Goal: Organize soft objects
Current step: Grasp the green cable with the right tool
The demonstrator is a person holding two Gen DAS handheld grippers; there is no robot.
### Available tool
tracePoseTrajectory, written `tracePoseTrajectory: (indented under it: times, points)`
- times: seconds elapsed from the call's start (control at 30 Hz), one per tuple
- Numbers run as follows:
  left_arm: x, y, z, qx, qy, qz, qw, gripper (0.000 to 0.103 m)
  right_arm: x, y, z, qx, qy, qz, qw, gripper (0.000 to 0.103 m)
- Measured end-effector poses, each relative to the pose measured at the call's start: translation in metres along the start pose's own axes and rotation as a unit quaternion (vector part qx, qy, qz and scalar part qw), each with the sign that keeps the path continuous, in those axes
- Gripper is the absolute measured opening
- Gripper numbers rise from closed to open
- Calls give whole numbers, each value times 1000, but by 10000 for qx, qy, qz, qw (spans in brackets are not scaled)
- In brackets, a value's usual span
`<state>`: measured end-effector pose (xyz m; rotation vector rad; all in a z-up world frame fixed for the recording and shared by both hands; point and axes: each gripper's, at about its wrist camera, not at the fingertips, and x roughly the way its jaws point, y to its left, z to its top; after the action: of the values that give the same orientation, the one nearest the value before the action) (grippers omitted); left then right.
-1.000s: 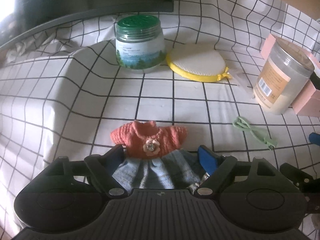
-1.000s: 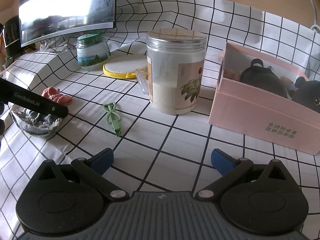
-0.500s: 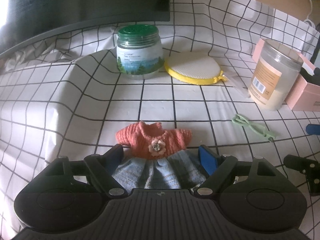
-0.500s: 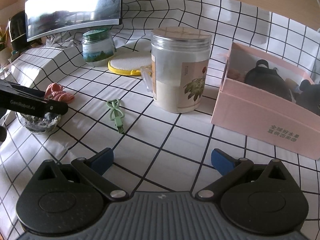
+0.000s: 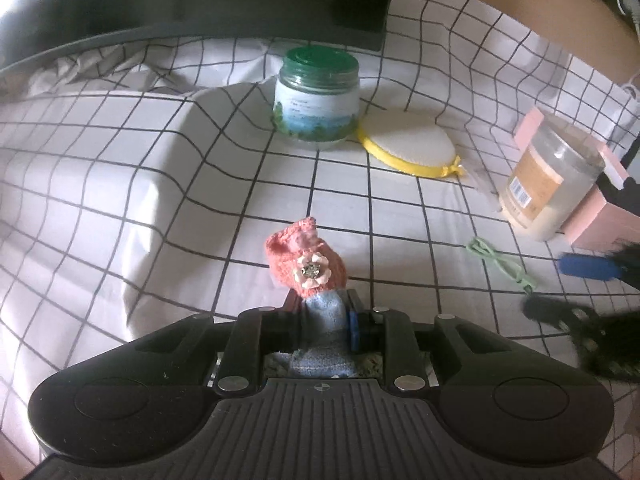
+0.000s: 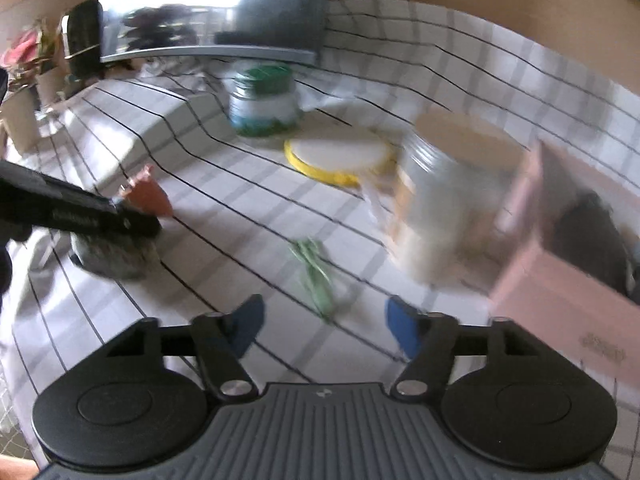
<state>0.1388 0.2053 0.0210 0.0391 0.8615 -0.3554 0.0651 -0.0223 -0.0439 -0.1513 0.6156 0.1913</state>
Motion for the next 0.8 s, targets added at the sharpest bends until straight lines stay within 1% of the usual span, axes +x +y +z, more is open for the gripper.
tracePoseTrajectory:
  times: [0.03, 0.07, 0.13, 0.2, 0.23, 0.27, 0.4, 0.57, 0.7, 0.8]
  points:
    - [-2, 1, 0, -11, -3, -36, 10000, 25, 6, 2, 6, -28, 51, 17, 10000, 50]
    - [-4, 2, 0, -21, -4, -74, 10000, 25, 12, 3, 10, -30, 99, -5, 9999, 47]
    - [-10, 4, 0, -52, -16, -127, 9999, 25, 22, 1, 17, 13, 187, -72, 9998, 45]
    - [-14, 8, 0, -95, -30, -187, 9998, 25, 30, -3, 19, 97, 357, -101, 9993, 36]
    - [-16, 9, 0, -108, -37, -204, 9997, 25, 33, -7, 19, 195, 480, -50, 9986, 26]
    - [-16, 11, 0, -123, -40, -215, 9997, 25, 35, -7, 19, 272, 536, -3, 9982, 20]
    - [-17, 19, 4, -188, -54, -215, 9996, 25, 32, -3, 22, 238, 548, 84, 9982, 20]
    - [-21, 25, 19, -155, -240, -187, 9994, 25, 17, 12, 40, 80, 268, 179, 9994, 20]
    - [-21, 28, 43, -83, -375, -145, 9992, 25, 0, 14, 66, 123, -33, 218, 9997, 20]
    - [-29, 20, 71, 88, -632, -96, 9979, 25, -19, 7, 91, 140, -339, 170, 9992, 20]
